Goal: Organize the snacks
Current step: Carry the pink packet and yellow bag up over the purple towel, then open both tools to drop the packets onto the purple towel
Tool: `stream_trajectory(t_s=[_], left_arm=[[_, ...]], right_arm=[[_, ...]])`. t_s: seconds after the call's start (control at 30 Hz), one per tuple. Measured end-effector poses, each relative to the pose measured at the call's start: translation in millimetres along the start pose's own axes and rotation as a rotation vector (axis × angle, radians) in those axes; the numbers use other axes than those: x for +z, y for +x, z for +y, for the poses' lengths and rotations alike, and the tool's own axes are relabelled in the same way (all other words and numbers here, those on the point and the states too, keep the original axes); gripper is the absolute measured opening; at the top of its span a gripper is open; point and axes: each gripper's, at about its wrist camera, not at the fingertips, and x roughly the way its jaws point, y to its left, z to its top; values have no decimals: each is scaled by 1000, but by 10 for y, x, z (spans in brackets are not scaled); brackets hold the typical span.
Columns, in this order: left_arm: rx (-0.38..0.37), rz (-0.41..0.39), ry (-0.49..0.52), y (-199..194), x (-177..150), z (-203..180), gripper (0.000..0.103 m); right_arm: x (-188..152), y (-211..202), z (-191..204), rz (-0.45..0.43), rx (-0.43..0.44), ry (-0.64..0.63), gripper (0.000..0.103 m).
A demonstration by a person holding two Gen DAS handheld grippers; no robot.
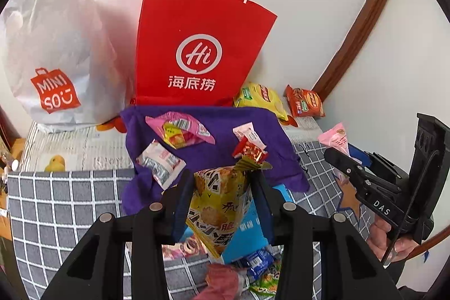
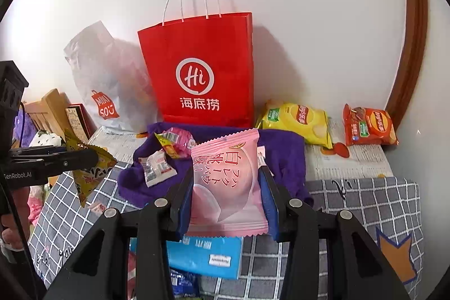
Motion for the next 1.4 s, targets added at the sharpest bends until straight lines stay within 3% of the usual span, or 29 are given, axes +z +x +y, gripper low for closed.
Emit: stream_trajectory(t_s=[0.97, 1.13, 1.4], left_arm=[[14, 63, -30, 708, 330, 280, 39], [15, 82, -47, 895, 372, 365, 40], [1, 131, -78, 1222, 400, 445, 35]], right_arm=[[406, 897, -343, 43, -3, 6, 43], [395, 1143, -483, 85, 10, 40, 43], [266, 1448, -577, 190, 3, -10, 43]])
